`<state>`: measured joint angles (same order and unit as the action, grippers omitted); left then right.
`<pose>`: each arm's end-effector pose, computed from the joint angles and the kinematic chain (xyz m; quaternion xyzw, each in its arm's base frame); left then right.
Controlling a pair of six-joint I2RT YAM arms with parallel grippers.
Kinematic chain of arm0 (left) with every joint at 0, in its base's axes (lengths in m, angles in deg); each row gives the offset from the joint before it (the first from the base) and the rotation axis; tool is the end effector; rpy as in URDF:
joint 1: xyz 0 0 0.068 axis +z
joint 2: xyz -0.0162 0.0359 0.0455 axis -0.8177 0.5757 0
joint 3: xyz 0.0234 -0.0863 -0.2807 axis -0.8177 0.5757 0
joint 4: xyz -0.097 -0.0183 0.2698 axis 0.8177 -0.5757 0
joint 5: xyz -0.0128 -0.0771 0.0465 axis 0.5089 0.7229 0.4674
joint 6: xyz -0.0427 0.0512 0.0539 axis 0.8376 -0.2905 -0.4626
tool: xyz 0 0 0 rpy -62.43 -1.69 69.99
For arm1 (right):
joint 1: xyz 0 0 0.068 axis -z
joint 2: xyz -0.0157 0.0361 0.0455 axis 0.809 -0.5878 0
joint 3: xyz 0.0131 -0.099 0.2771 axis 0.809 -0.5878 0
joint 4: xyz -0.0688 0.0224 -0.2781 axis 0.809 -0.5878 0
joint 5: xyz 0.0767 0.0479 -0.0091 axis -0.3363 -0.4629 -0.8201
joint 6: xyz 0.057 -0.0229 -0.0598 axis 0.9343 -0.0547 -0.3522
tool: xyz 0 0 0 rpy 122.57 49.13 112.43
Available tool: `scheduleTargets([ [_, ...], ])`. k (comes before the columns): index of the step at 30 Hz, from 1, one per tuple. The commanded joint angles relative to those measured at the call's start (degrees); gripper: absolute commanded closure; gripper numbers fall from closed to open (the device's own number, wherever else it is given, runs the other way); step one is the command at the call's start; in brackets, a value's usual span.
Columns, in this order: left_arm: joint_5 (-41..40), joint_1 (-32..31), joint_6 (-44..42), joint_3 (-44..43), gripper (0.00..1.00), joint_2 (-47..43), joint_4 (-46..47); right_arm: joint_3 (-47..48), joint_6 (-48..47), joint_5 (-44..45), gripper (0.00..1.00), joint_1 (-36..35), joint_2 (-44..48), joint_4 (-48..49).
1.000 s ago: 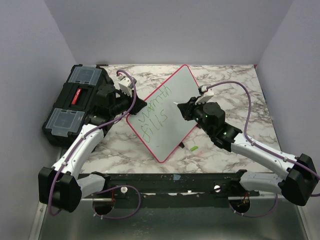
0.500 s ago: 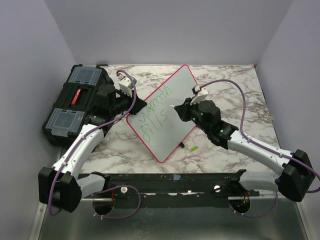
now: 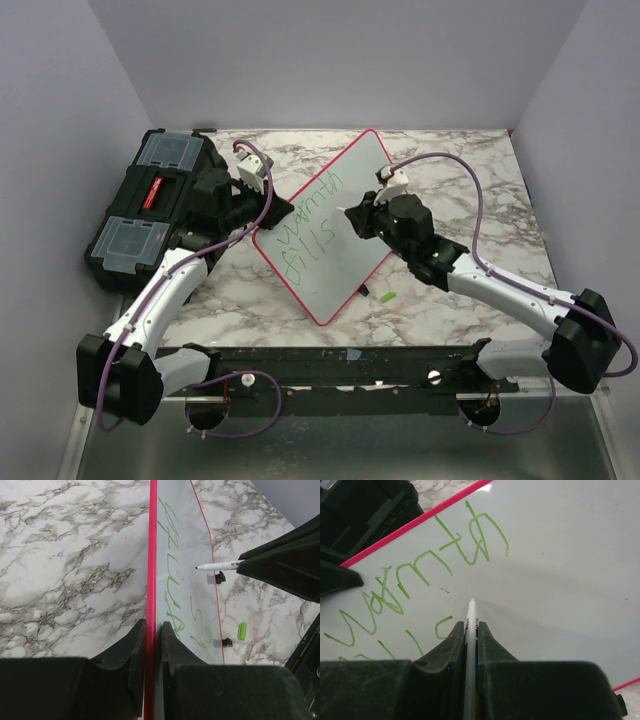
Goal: Write a sentence on the whiteboard
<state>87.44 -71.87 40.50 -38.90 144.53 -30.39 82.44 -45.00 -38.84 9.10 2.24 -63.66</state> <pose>0.2911 -0.1275 0.3271 0.1906 0.7745 -0.3324 0.5032 0.2635 0.2383 0.3042 -0.1003 0.7789 0.2519 0.5654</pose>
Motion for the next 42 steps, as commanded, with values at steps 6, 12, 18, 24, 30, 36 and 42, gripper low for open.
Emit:
scheduleTargets([
  [6,-1.49,-0.65,-4.17,0.83,1.00,-1.58,0.78,1.26,-0.41,1.84,0.99,0.16,-3.28,0.22],
  [12,-1.40,-0.67,-4.13,0.92,1.00,-1.59,0.86,-1.57,0.20,1.43,0.99,0.11,-2.14,0.17],
  [18,-1.38,-0.72,-4.09,0.89,1.00,-1.51,0.95,-4.13,0.84,0.83,0.99,0.16,-0.81,-0.26],
  [24,-1.22,-0.74,-4.00,0.85,1.00,-1.52,1.02,-4.04,0.92,3.46,0.99,0.21,-0.91,-0.81],
  [30,-1.31,-0.74,-4.00,0.83,1.00,-1.39,0.95,-0.26,0.56,5.36,0.99,0.13,-3.60,-1.39],
  [36,-0.94,-0.75,-3.91,0.71,1.00,-1.33,0.95,3.12,-0.79,6.68,0.99,0.17,-5.48,-1.77],
  [42,-0.93,-0.83,-3.91,0.83,1.00,-1.32,1.04,4.59,-1.28,6.17,0.99,0.21,-6.48,-1.77],
])
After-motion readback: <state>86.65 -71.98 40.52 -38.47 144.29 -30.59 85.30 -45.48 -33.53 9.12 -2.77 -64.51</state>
